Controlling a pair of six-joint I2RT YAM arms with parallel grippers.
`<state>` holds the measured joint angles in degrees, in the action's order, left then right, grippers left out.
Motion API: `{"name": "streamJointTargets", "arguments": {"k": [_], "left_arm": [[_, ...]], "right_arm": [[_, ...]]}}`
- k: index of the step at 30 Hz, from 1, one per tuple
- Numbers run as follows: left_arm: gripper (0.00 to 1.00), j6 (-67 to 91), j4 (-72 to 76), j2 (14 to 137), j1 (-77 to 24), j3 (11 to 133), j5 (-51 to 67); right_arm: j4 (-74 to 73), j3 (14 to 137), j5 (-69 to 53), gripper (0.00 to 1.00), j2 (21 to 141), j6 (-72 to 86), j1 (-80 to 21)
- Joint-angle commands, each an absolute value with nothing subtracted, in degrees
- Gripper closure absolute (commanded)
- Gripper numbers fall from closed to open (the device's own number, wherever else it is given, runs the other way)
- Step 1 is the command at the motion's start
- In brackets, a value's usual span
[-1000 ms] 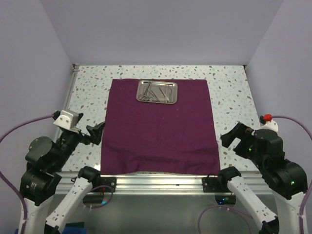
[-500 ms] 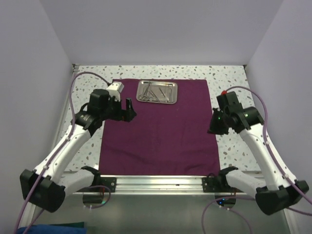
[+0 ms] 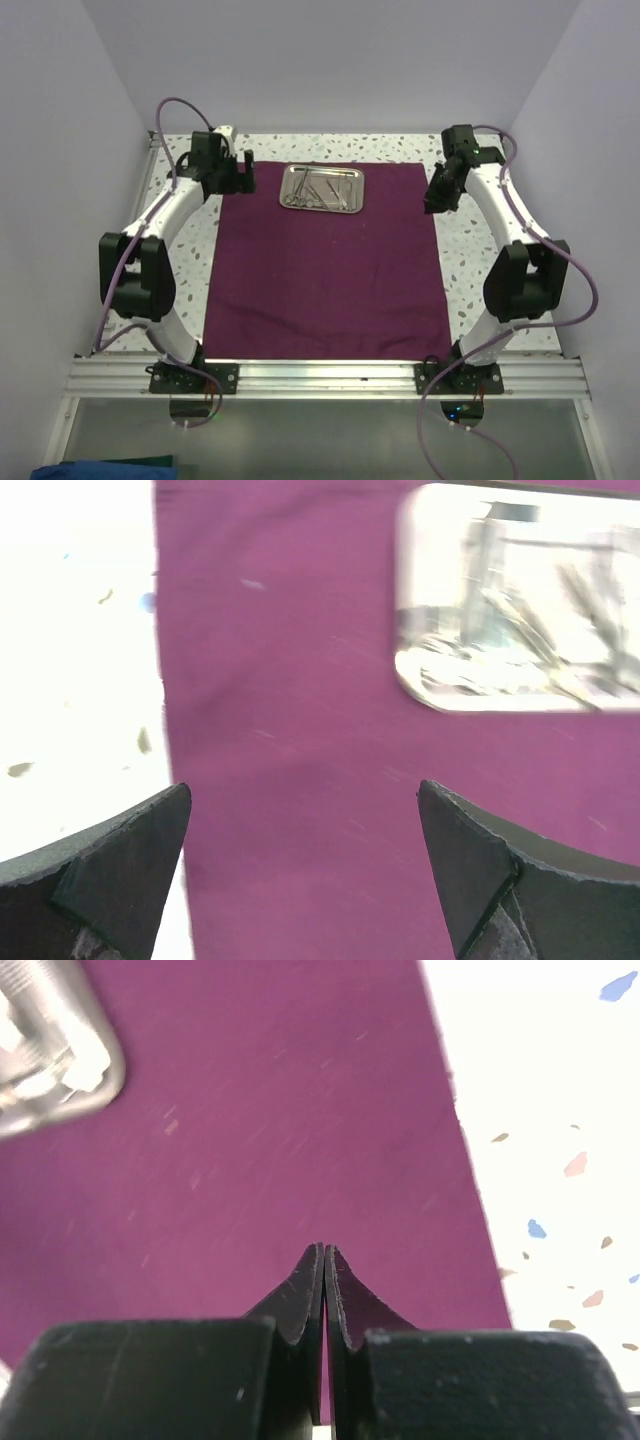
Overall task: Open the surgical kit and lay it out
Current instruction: Open the surgical kit at the center of the board.
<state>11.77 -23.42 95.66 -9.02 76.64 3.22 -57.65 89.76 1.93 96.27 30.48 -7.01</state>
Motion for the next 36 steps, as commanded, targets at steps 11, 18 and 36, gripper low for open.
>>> {"name": "streamJointTargets", "arguments": {"k": [11,18,36], "left_arm": [[0.00,10.3,-18.7,109.7,2.0,83.5,12.8],[0.00,9.7,-16.8,113.5,2.4,83.6,17.6],[0.10,13.1,-21.4,123.2,2.5,91.1,12.1]], "right_arm": [[-52.7,95.5,4.0,0.06,111.1,30.6,-3.0],[-49.3,97.0,1.5,0.08,118.6,30.1,1.9],[-46.5,105.6,-4.6,0.55,132.8,32.3,2.9]]}}
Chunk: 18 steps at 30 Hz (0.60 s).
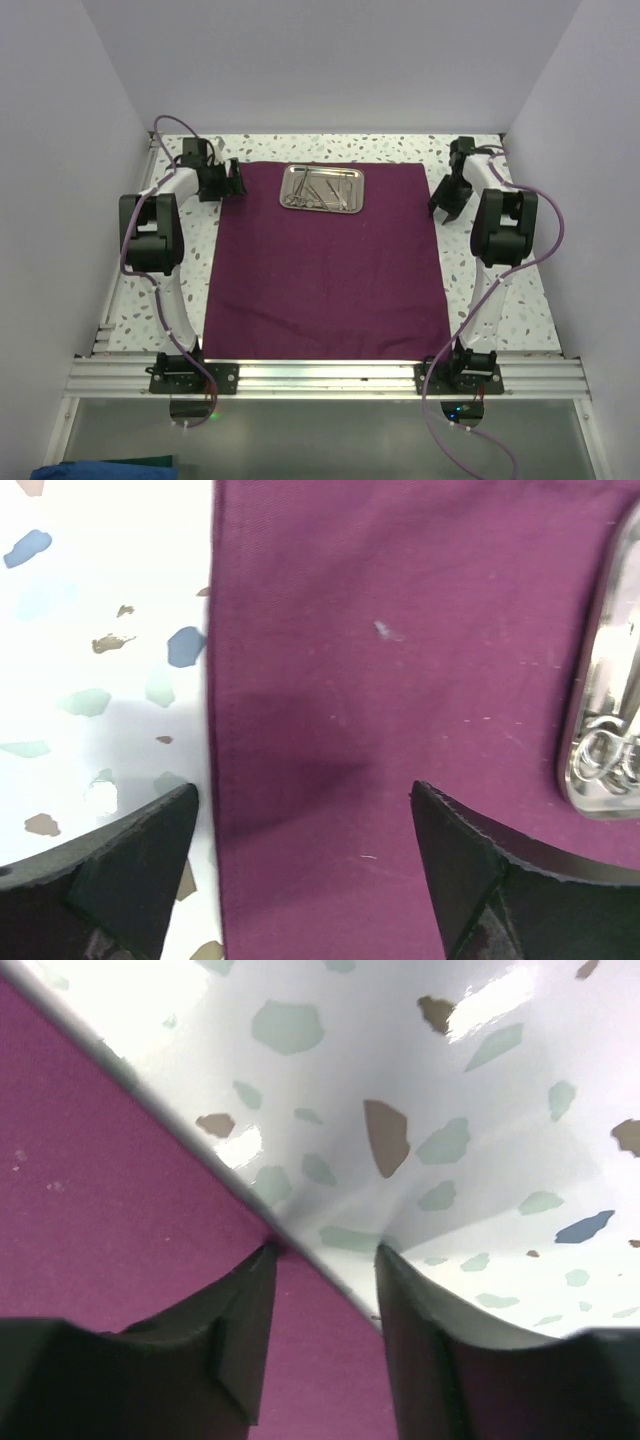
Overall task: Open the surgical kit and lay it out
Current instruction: Open the surgical kit at the center of the board.
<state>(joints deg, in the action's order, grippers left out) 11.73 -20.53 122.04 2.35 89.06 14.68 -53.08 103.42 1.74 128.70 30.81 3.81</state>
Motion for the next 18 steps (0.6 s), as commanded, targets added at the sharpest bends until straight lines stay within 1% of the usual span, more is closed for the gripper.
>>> {"name": "streamJointTargets", "arguments": {"k": [1,3,4,6,7,9,10,12,15,16,17,18], "left_arm": [[0.13,13.4,-21.4,123.5,2.4,90.5,12.0],[0.17,13.5,-20.9,123.8,2.4,90.1,12.0],[0.22,13.8,-20.9,124.2,2.5,89.9,11.6],[0.30,13.9,-20.8,124.6,2.4,90.0,11.5],[0.40,13.9,-20.7,125.1,2.4,90.4,11.5],[0.53,14.1,-21.3,125.8,2.5,91.3,11.8],[0.62,14.1,-21.8,126.9,2.5,92.9,12.2],[0.70,14.0,-23.0,128.1,2.5,94.5,13.1],[0.87,14.0,-23.6,129.5,2.5,97.0,14.1],[0.96,14.1,-23.7,130.2,2.5,98.2,14.4],[1.00,14.3,-24.0,130.6,2.5,98.8,14.6],[1.00,14.5,-24.3,131.0,2.4,100.2,14.7]], "right_arm": [[-46.5,106.3,-4.9,0.66,133.2,32.3,2.9],[-46.2,106.9,-6.7,0.76,134.0,32.4,2.9],[-46.0,107.6,-7.1,0.86,134.9,32.6,2.9],[-45.8,108.3,-8.3,0.98,135.7,33.0,2.9],[-45.7,109.2,-8.5,1.00,136.5,33.1,2.9],[-45.8,110.1,-9.2,1.00,137.3,33.5,2.9],[-45.6,111.2,-9.4,1.00,137.9,33.6,2.9],[-45.3,112.3,-9.9,1.00,138.6,33.9,2.8],[-44.0,114.2,-11.0,1.00,139.6,34.9,2.8],[-43.8,115.1,-11.3,1.00,139.8,35.4,2.8],[-43.7,115.7,-11.4,1.00,140.4,35.7,2.7],[-43.6,116.3,-11.4,1.00,140.6,36.1,2.7]]}}
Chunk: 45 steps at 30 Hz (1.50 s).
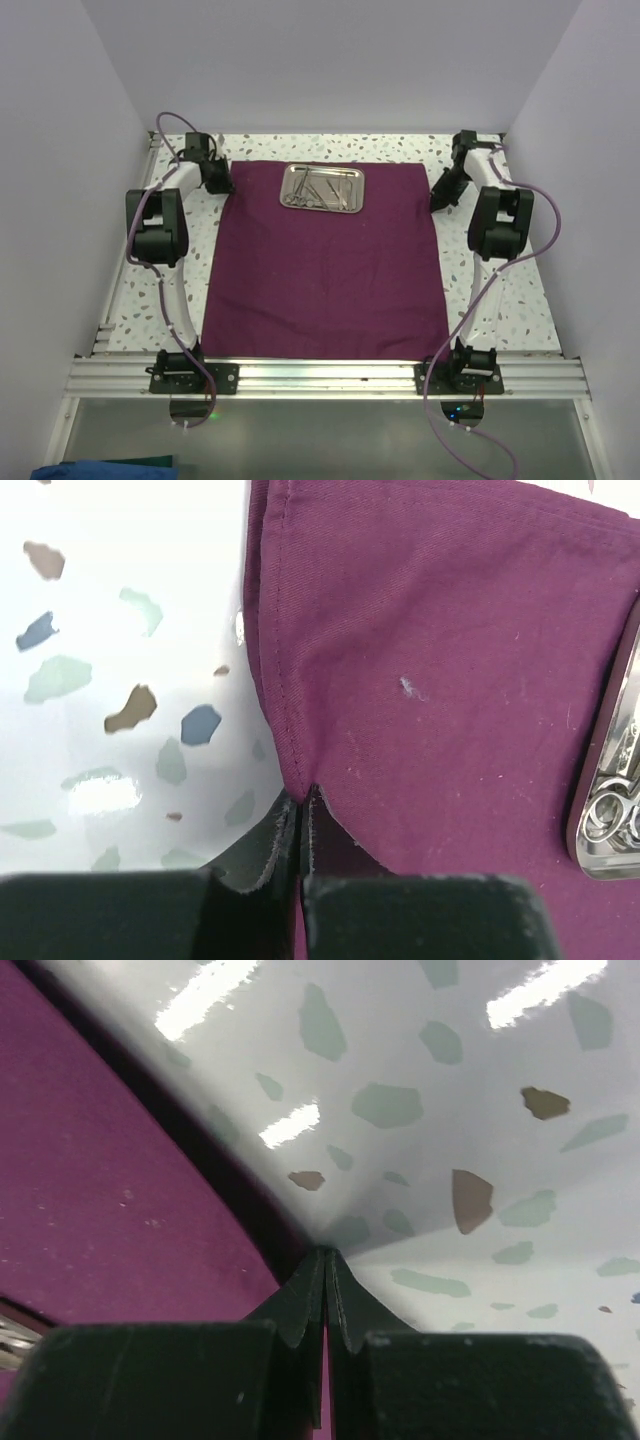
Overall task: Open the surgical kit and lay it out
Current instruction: Open the surgical kit at the center of the board.
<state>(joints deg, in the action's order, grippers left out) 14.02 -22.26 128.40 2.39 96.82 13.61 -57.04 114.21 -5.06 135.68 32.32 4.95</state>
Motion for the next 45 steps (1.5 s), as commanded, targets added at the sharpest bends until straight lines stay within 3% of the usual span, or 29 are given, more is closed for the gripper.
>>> {"name": "streamJointTargets", "arguments": {"k": [1,5,6,7,8,10,14,17,19,20,21,24,30,37,43,44,45], "left_arm": [[1.00,14.6,-24.4,131.7,2.5,100.9,14.8],[1.00,14.6,-26.4,133.5,2.4,104.1,15.4],[1.00,14.6,-26.7,133.8,2.4,104.7,15.4],[1.00,14.5,-26.9,134.0,2.5,105.4,15.4],[1.00,14.5,-27.1,134.0,2.5,105.6,15.4],[1.00,14.6,-27.0,134.1,2.6,105.6,15.8],[1.00,14.8,-26.5,134.3,2.7,105.0,16.6],[1.00,15.1,-25.9,134.6,2.6,104.4,17.5],[1.00,15.3,-25.8,134.9,2.7,104.5,18.1],[1.00,15.4,-25.9,135.0,2.7,104.7,18.3],[1.00,15.4,-25.9,135.2,2.6,105.1,18.5],[1.00,15.6,-26.5,135.8,2.8,107.0,18.5],[1.00,17.6,-27.4,137.2,3.7,111.4,17.9],[1.00,20.8,-25.3,136.3,5.4,112.9,16.4],[1.00,19.9,-26.3,137.0,6.1,115.6,18.2],[1.00,19.6,-26.0,136.9,6.1,115.2,18.5],[1.00,19.5,-25.6,136.6,6.1,114.4,19.4]], "right_arm": [[-43.5,117.4,-11.5,1.00,141.0,36.4,2.7],[-44.5,120.5,-11.3,1.00,142.4,36.9,2.6],[-46.3,121.2,-11.1,0.93,142.8,36.6,2.7],[-46.7,121.4,-10.5,0.49,142.6,36.3,2.7],[-46.8,120.9,-8.7,0.33,142.0,36.1,2.8],[-47.0,118.8,-6.4,0.13,139.8,35.4,3.0],[-46.3,115.0,-3.3,0.13,136.9,35.2,4.0],[-45.4,115.0,-5.3,0.19,137.8,35.2,4.0],[-45.2,115.6,-6.2,0.35,139.0,35.8,4.0],[-44.8,115.5,-6.4,0.47,139.2,35.9,4.0],[-44.2,115.5,-6.6,0.73,139.5,36.5,4.0],[-43.9,116.0,-7.2,1.00,141.1,37.3,3.9],[-44.9,121.7,-7.0,1.00,145.0,38.5,3.9],[-48.9,138.2,-7.7,1.00,152.3,39.9,3.9],[-47.7,128.3,-6.2,1.00,146.4,39.9,4.0],[-47.0,125.6,-5.8,0.98,145.0,39.9,3.9],[-45.5,120.5,-5.7,0.60,143.4,39.8,4.0]]}}
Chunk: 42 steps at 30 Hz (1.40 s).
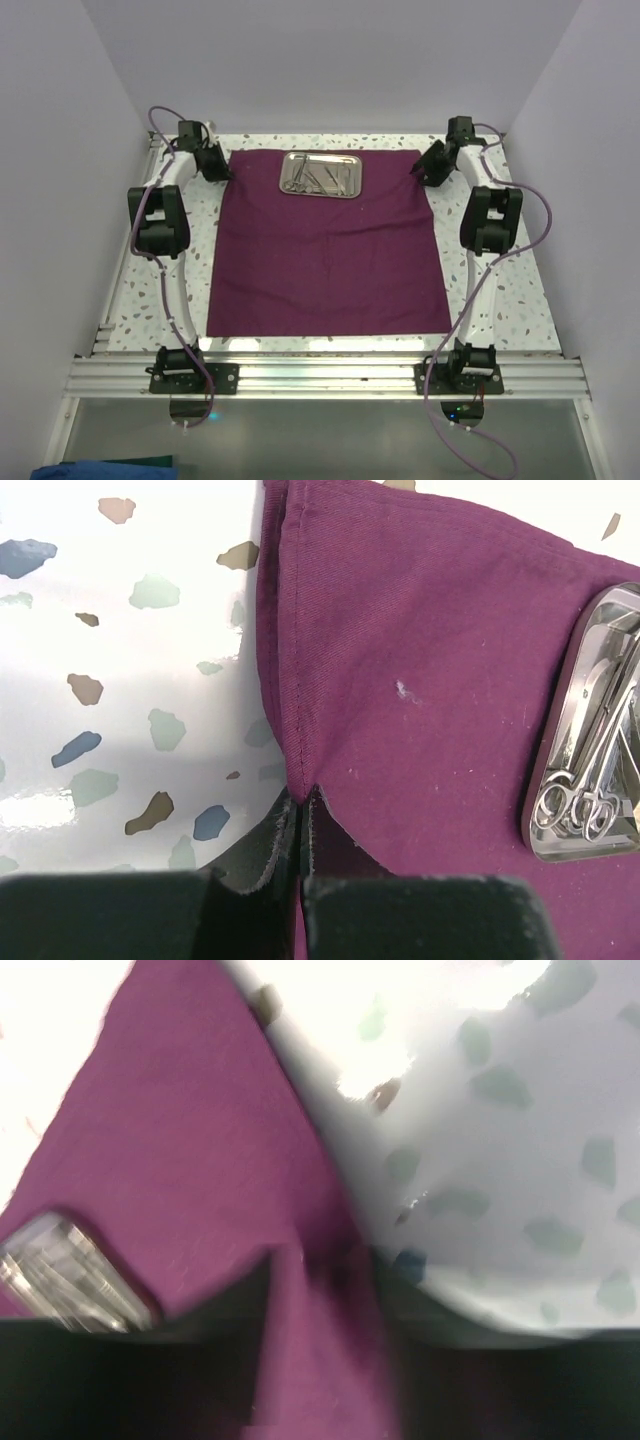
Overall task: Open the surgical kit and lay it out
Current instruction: Open the surgical kit at the center of the board.
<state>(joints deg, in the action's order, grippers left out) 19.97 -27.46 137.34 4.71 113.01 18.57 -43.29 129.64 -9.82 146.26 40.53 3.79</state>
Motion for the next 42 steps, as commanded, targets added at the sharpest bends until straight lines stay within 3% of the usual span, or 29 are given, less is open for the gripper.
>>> {"name": "streamJointTargets", "arguments": {"k": [1,2,3,5,6,7,8,16,17,22,25,26,28,42], "left_arm": [[1.00,19.3,-25.1,136.4,6.1,114.1,19.7],[1.00,19.4,-25.2,136.1,6.1,113.6,19.9],[0.97,19.3,-25.1,135.9,6.1,113.4,20.0],[0.83,19.2,-25.4,134.9,6.1,112.4,20.0],[0.62,18.9,-25.5,133.4,6.1,112.0,19.4],[0.03,18.2,-25.4,132.3,6.1,111.5,18.7],[0.00,17.7,-25.3,131.1,6.0,110.9,17.9],[0.00,16.6,-24.8,120.1,5.8,112.0,16.3],[0.00,16.6,-24.7,119.4,5.4,110.8,16.5],[0.00,17.0,-18.7,113.7,3.3,97.3,16.1],[0.00,18.9,-13.5,109.5,3.1,90.5,17.4],[0.00,19.0,-13.4,108.7,2.9,88.2,17.9],[0.00,17.9,-15.1,108.6,2.1,87.2,17.9],[0.00,12.5,-25.4,106.4,0.4,91.0,14.7]], "right_arm": [[-44.7,118.2,-5.2,0.37,140.9,39.6,4.0],[-43.8,114.9,-4.7,0.08,139.8,38.8,4.0],[-43.9,114.0,-4.2,0.02,138.9,38.2,3.9],[-45.6,113.6,-2.5,0.02,137.4,36.2,4.0],[-46.5,114.1,-1.5,0.02,136.9,35.5,4.0],[-47.2,114.2,-0.9,0.02,136.0,34.9,4.0],[-47.6,114.0,-0.1,0.02,135.1,34.3,4.0],[-45.6,98.7,0.2,0.05,115.3,33.0,4.0],[-44.2,96.3,-0.3,0.16,113.2,33.5,4.0],[-41.9,80.9,-5.8,0.41,100.7,33.7,2.5],[-39.0,73.0,-10.2,0.68,97.0,33.0,1.5],[-37.6,69.8,-11.3,0.87,96.9,33.0,1.1],[-36.5,67.4,-13.3,1.00,97.1,32.8,0.4],[-33.0,53.8,-8.0,1.00,99.1,33.1,-4.2]]}}
